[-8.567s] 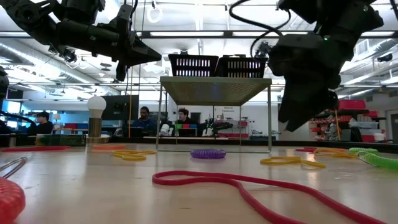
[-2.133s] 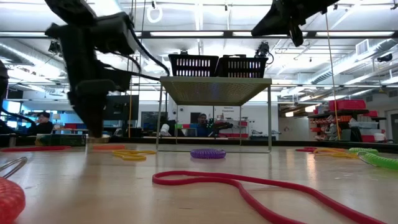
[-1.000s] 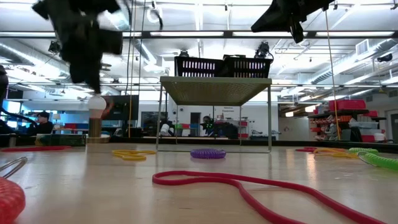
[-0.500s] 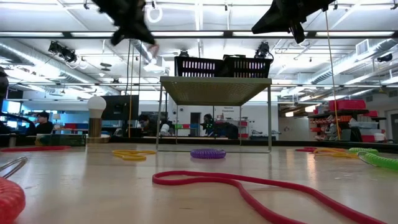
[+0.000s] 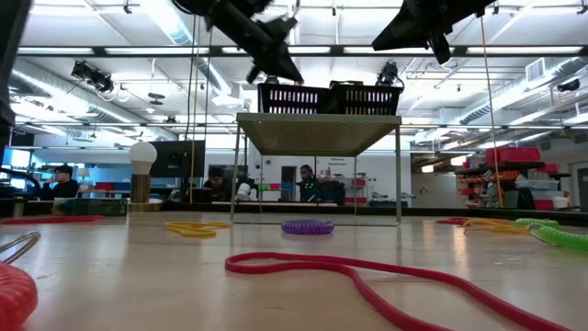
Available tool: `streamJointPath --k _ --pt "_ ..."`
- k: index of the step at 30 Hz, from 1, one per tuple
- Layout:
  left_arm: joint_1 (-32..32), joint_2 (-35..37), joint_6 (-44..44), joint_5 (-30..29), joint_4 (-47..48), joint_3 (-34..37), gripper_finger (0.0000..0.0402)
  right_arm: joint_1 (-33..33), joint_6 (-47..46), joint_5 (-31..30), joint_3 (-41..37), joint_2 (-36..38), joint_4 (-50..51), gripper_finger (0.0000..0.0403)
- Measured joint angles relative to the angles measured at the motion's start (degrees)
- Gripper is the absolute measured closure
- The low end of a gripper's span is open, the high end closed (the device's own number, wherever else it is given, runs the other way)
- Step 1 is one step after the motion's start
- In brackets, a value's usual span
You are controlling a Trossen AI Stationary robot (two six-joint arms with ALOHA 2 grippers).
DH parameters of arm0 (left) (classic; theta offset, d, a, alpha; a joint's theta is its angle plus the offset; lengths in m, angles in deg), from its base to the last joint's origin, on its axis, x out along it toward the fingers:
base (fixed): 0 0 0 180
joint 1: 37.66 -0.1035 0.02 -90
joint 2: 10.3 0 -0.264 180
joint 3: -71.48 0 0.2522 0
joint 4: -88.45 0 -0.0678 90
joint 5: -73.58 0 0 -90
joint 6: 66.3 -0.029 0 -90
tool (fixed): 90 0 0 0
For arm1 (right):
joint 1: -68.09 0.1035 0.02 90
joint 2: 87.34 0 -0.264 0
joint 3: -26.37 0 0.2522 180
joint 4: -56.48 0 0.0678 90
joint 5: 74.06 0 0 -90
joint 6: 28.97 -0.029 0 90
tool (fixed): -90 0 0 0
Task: Pick & Place Office Desk Supplies
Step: Put the orange rubber band into the top black bin, then adjust the bottom left black bin
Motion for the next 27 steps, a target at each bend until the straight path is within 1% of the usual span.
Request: streamJointPath --k 5,9,15,19,21,23,25,27 --pt "-0.97 -7.63 -0.33 -0.17 1.41 -5.42 0.039 0.0 0.0 0.0 0.0 0.0 0.02 0.0394" --pt "-1.06 -10.44 -1.02 -0.59 4.79 -7.68 0.0364 0.17 -0.16 -0.02 0.0 0.0 0.02 0.0394" --pt "-0.42 -9.93 -2.58 -3.42 6.53 -7.87 0.0306 0.15 -0.13 -0.02 0.0 0.0 0.02 0.0394" --pt "-0.03 -5.84 -3.12 -2.81 10.22 -7.88 0.0278 0.15 -0.01 -0.02 0.0 0.0 0.01 0.0394" --pt "0.8 -2.97 -3.61 -1.41 13.71 -7.98 0.0276 0.15 0.0 0.0 0.0 0.0 0.07 0.0394" --pt "2.78 -0.46 -3.85 -0.27 17.74 -7.98 0.0285 0.15 0.0 -0.02 0.0 0.0 0.06 0.0394" --pt "5.43 1.58 -5.78 0.32 21.13 -7.98 0.0307 0.15 0.0 -0.02 0.0 0.0 0.23 0.0394" --pt "8.31 2.63 -7.41 0.76 22.95 -7.98 0.0338 0.15 0.19 -0.01 0.01 0.0 0.25 0.0394"
